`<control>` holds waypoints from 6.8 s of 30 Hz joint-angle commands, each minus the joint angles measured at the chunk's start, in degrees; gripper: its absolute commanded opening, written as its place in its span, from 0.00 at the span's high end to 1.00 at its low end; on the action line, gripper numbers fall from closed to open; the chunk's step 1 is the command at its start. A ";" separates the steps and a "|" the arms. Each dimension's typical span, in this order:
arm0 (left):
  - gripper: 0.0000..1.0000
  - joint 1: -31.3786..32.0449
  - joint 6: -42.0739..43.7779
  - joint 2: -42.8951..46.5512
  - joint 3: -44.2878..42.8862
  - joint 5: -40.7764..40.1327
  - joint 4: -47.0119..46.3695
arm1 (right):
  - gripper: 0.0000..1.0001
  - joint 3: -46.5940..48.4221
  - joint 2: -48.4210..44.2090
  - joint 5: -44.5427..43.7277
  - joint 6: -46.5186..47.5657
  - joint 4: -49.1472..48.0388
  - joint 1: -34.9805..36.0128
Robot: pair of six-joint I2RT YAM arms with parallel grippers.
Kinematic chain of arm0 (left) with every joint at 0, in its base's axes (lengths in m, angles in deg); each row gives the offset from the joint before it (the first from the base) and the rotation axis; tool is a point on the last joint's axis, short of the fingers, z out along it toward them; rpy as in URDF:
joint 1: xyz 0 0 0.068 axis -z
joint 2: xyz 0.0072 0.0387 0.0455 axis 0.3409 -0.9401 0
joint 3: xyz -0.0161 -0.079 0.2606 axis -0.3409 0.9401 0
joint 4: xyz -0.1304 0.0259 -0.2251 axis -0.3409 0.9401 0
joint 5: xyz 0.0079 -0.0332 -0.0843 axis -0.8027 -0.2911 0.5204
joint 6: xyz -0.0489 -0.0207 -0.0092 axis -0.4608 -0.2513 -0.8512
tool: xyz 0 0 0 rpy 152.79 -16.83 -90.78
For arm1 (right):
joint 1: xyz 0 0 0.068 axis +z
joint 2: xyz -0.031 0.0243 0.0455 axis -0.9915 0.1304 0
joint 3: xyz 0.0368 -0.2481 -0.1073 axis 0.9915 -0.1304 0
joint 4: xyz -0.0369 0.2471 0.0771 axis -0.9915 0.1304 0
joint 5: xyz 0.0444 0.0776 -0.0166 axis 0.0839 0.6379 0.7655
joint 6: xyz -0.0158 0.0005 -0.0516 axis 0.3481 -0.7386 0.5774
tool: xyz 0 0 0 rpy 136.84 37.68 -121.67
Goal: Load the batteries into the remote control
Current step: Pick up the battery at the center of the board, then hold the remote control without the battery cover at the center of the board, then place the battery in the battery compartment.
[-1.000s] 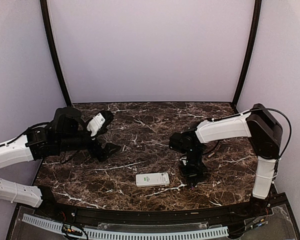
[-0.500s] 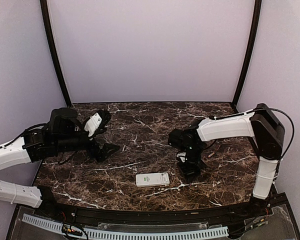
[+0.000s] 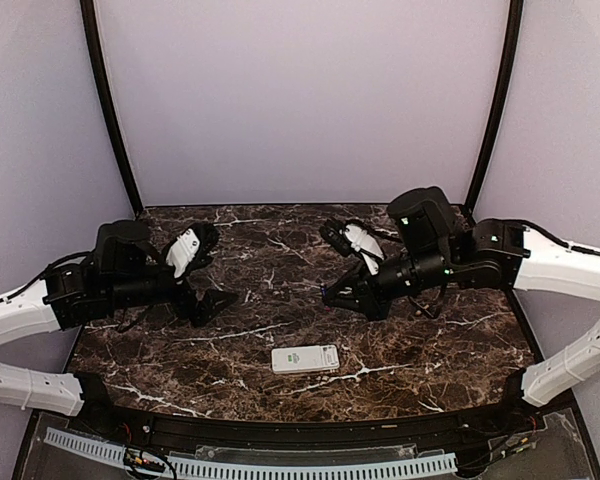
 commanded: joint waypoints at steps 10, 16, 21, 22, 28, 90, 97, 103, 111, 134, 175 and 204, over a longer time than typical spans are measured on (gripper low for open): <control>0.10 -0.02 2.39 -0.93 3.98 9.77 -5.17 | 1.00 0.74 -0.65 -3.13 -2.37 0.19 0.22; 0.10 0.13 0.65 -0.49 5.93 13.16 -10.65 | 1.00 -4.52 -6.30 -1.82 -4.80 -7.73 -0.32; 0.10 0.64 0.50 -1.86 5.69 13.70 -10.34 | 1.00 -3.10 -7.86 5.54 -14.25 -9.88 -5.83; 0.10 0.74 0.74 -2.10 5.62 13.65 -10.46 | 1.00 -3.19 -8.36 7.02 -15.15 -10.82 -6.38; 0.10 1.61 1.68 -4.53 4.57 13.61 -10.94 | 1.00 -4.10 -12.01 9.90 -16.12 -15.53 -7.35; 0.23 16.48 2.53 -51.27 -7.97 9.72 -14.06 | 1.00 -16.26 9.92 1.72 -25.09 -4.21 -10.56; 0.25 16.48 -1.34 -51.76 -6.91 7.35 -14.55 | 1.00 -14.38 15.28 1.18 -17.77 -6.70 -10.47; 0.30 16.56 -2.94 -52.48 -5.62 3.99 -16.05 | 1.00 -16.53 17.48 3.71 -16.98 -12.33 -10.43; 0.44 16.57 -2.50 -52.47 -5.16 3.79 -16.30 | 1.00 -16.57 19.99 0.98 -18.39 -11.25 -9.86; 0.62 16.75 -1.83 -52.52 -5.34 3.13 -15.90 | 1.00 -16.70 17.92 -8.93 -20.57 -4.02 -6.52; 0.64 18.32 -0.67 -52.61 -5.14 -0.11 -15.55 | 1.00 -17.86 19.74 -14.15 -21.00 -3.43 -5.37; 0.64 18.64 -0.16 -52.69 -5.07 -1.93 -15.60 | 0.96 -20.31 19.45 -10.96 -20.73 0.71 -4.77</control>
